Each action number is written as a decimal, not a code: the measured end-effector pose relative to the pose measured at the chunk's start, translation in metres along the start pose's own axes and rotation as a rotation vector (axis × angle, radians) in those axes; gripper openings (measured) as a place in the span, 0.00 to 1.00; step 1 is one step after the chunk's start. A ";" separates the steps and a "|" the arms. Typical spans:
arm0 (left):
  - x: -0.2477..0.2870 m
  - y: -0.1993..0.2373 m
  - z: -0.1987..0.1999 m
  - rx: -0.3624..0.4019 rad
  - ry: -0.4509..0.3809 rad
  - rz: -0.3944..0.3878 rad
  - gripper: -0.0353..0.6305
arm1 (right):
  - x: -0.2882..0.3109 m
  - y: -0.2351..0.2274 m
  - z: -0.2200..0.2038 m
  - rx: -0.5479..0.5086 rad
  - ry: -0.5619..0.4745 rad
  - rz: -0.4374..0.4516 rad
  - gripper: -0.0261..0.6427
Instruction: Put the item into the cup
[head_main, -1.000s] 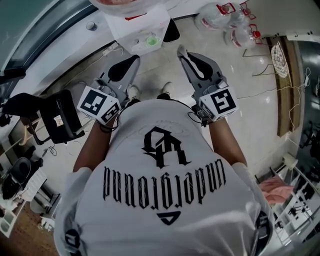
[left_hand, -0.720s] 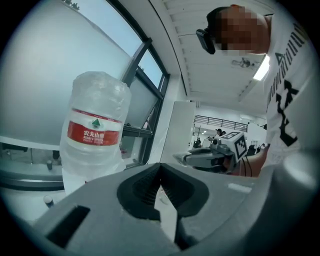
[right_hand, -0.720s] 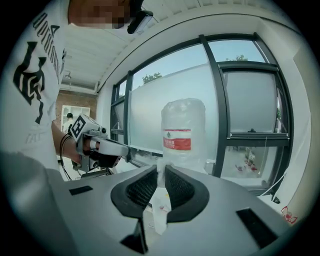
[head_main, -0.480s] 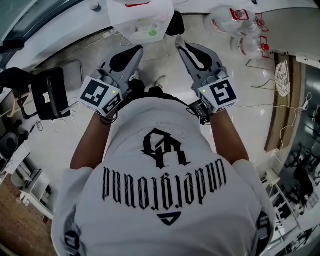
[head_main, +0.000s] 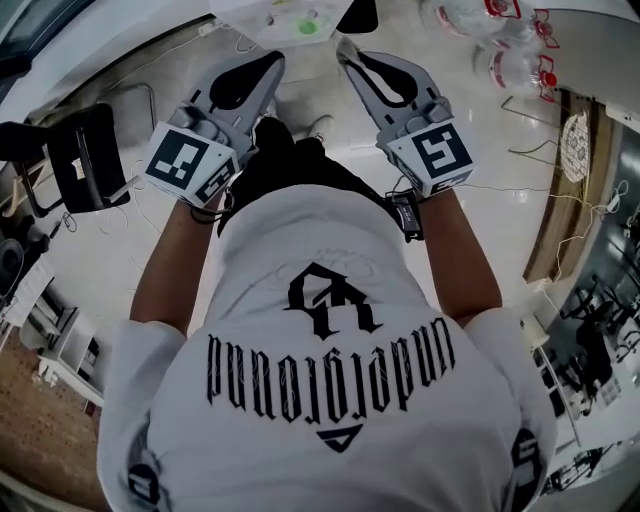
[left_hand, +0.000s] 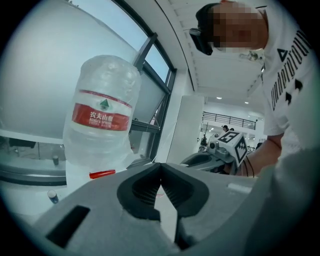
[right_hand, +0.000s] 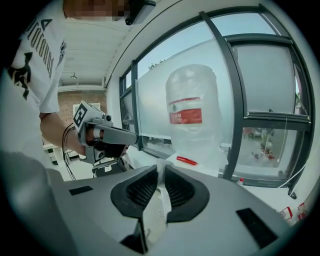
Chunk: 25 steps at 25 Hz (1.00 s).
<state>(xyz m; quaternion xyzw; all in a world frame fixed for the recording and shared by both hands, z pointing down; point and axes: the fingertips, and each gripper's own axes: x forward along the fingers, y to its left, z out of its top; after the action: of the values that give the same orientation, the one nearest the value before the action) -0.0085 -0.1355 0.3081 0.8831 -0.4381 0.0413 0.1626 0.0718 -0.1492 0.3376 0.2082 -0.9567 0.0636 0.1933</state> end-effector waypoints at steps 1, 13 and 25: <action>0.000 0.006 -0.002 0.010 0.000 0.007 0.07 | 0.004 0.000 -0.003 0.007 0.004 -0.003 0.12; 0.041 0.047 -0.073 -0.026 0.034 0.024 0.08 | 0.041 -0.028 -0.085 0.090 0.074 -0.010 0.12; 0.072 0.083 -0.166 -0.040 0.095 0.041 0.08 | 0.094 -0.045 -0.174 0.107 0.130 0.007 0.12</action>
<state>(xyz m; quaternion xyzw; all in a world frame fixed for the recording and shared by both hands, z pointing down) -0.0179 -0.1831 0.5007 0.8677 -0.4485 0.0777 0.1998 0.0716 -0.1905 0.5362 0.2102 -0.9381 0.1285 0.2435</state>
